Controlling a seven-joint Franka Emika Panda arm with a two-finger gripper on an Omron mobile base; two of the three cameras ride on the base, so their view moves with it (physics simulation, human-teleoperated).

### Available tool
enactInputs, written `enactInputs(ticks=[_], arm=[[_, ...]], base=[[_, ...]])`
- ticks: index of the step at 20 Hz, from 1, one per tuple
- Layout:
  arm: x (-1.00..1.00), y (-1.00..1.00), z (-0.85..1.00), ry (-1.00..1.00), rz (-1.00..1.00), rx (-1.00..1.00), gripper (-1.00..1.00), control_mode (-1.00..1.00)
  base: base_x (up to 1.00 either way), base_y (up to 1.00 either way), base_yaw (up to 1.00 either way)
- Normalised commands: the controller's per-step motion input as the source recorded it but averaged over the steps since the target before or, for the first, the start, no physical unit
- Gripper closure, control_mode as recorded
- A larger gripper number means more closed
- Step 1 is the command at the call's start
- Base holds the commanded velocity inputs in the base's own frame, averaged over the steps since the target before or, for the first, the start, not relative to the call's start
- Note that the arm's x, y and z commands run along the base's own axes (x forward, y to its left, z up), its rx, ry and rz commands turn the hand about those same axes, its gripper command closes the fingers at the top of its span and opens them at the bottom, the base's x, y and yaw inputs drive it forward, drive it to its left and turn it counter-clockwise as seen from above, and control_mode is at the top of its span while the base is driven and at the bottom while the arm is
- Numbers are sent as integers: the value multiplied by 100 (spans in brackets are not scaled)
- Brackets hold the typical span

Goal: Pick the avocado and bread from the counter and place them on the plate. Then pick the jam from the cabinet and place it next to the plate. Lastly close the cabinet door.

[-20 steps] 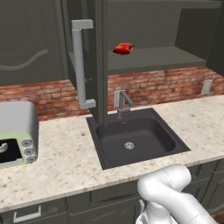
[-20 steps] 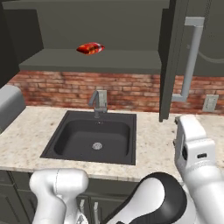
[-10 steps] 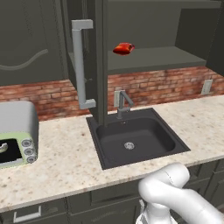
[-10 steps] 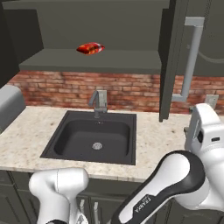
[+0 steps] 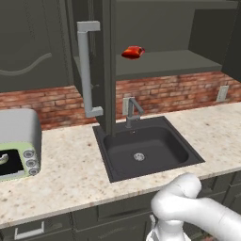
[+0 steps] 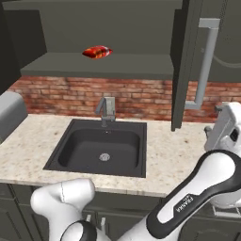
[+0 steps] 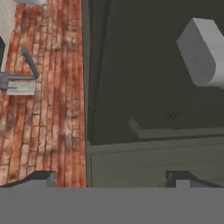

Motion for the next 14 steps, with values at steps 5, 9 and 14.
enactInputs(ticks=[5,9,14], arm=[[11,-48,1,0,22,10,-100,-100],[22,-35,0,0,23,9,-100,-100],[54,-4,0,0,9,1,-100,-100]], base=[[0,0,0],[0,0,0],[0,0,0]])
